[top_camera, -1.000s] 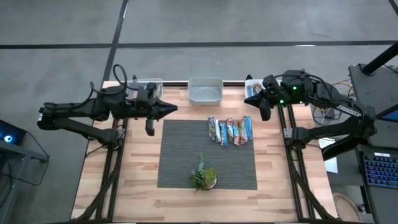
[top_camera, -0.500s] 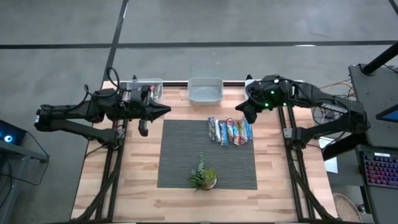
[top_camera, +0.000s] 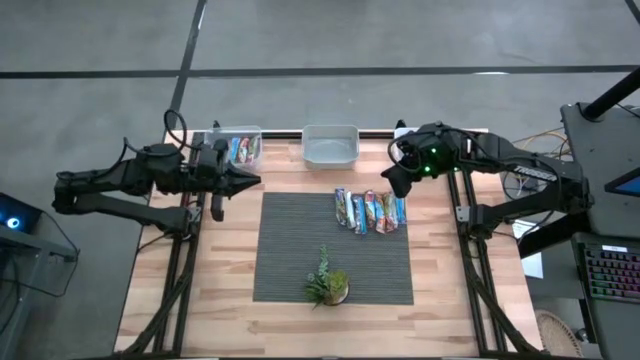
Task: Pick and place Granola Bars by type
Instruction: Put the blue granola bar into the gray bin
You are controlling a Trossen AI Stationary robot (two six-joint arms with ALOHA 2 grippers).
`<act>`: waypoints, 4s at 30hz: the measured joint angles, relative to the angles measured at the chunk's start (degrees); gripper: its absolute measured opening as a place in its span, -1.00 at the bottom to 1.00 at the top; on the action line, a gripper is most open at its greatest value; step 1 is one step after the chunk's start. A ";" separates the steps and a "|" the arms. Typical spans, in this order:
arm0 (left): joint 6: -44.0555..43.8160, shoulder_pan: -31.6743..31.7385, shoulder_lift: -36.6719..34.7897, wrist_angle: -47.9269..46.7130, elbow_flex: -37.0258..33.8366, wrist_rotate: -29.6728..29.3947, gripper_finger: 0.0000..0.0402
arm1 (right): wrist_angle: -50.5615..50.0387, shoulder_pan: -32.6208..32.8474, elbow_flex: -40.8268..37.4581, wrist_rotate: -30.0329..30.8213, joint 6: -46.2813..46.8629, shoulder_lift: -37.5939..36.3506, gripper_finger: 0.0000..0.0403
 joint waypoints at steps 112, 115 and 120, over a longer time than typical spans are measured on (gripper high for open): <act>-1.60 0.24 -2.64 -8.87 -0.02 -1.22 -1.00 | 5.65 -7.21 -28.96 8.29 22.01 24.48 0.11; -1.60 0.24 -2.64 -8.87 -0.02 -1.22 -1.00 | 6.15 -7.21 -28.98 8.04 22.03 24.48 0.06; -1.73 0.24 -2.62 -8.87 -0.02 -1.22 -1.00 | 6.42 -7.21 -29.00 7.40 22.29 24.48 -0.11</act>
